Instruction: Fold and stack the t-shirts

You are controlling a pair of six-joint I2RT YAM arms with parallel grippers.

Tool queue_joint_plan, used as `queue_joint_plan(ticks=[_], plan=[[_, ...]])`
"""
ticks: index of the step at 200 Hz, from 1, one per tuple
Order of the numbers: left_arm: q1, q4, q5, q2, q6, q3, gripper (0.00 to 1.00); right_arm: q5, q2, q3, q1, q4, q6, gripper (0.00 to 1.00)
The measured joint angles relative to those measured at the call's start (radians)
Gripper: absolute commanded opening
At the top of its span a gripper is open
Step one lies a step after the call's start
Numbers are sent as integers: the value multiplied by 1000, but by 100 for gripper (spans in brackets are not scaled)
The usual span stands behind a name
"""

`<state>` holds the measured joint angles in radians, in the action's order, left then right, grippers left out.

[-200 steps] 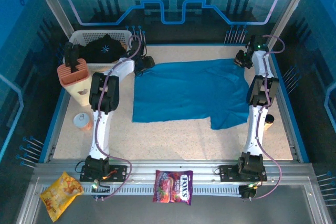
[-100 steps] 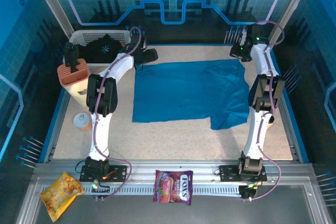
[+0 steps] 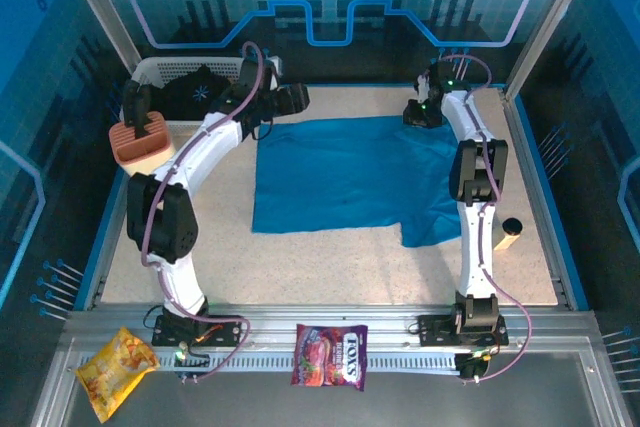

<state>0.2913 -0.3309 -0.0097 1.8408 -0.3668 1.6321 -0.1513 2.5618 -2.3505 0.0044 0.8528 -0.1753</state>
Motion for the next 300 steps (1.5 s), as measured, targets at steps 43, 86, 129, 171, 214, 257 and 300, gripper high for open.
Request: queue_joint_plan(ticks=[43,86,129,171,214,257,300], plan=[[0,17,0,-30,-1,-131,75,14,6,27,0,-17,-8,30],[0,34,0,-41,-1,-148,75,20,0,48,1,-29,-15,35],[0,50,0,-52,-1,-148,75,39,-7,61,2,-35,-16,40],[0,53,2,-53,-1,-148,75,65,-16,61,2,-34,-15,41],[0,53,8,-53,-10,-148,75,66,-16,61,2,-34,-16,34],[0,53,12,-53,-19,-148,75,65,-16,61,2,-34,-18,24],[0,53,12,-53,-19,-148,75,65,-16,61,2,-34,-23,21]])
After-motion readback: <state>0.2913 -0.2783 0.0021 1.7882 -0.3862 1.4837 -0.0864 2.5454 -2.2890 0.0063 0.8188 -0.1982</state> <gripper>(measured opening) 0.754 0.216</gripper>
